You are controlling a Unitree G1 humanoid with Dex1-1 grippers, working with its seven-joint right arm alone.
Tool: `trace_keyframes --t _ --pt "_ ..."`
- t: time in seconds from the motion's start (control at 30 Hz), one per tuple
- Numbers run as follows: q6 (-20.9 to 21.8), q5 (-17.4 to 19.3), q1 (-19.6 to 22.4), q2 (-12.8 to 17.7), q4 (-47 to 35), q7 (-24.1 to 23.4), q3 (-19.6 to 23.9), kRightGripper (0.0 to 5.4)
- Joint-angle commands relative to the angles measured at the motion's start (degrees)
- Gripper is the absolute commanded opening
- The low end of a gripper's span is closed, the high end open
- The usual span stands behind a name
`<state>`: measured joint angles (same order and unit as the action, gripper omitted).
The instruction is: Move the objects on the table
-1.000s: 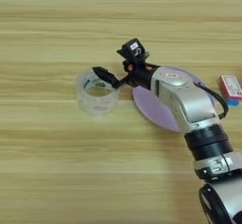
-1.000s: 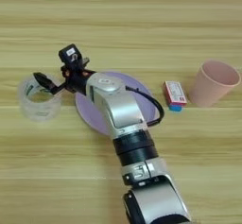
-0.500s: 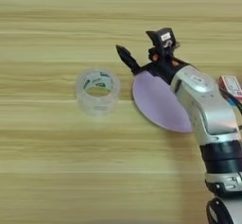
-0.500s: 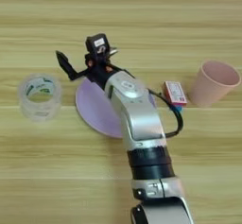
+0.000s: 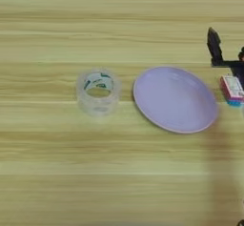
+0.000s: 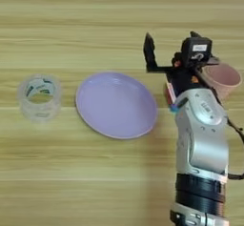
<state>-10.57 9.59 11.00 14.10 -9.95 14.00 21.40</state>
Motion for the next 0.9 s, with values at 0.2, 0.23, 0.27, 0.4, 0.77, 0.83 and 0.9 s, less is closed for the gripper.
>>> trace_keyframes --t 0.2,0.23,0.27,0.4,0.77,0.83,0.9 --pt "4.10 -0.02 3.04 3.87 2.67 -4.66 4.18 5.38" --pt "4.44 -0.22 3.04 4.00 3.45 -5.39 4.77 5.38" --pt "4.88 -0.56 3.04 4.15 4.17 -6.09 5.16 5.38" --pt "6.54 -1.51 3.26 4.77 7.26 -8.56 6.02 5.38" --pt "8.13 -2.76 4.25 7.04 15.38 -14.15 7.78 5.38" --pt "8.37 -2.83 4.36 7.30 16.21 -14.76 7.85 5.38" --pt "8.46 -2.78 4.38 7.48 16.74 -15.06 7.84 5.38"
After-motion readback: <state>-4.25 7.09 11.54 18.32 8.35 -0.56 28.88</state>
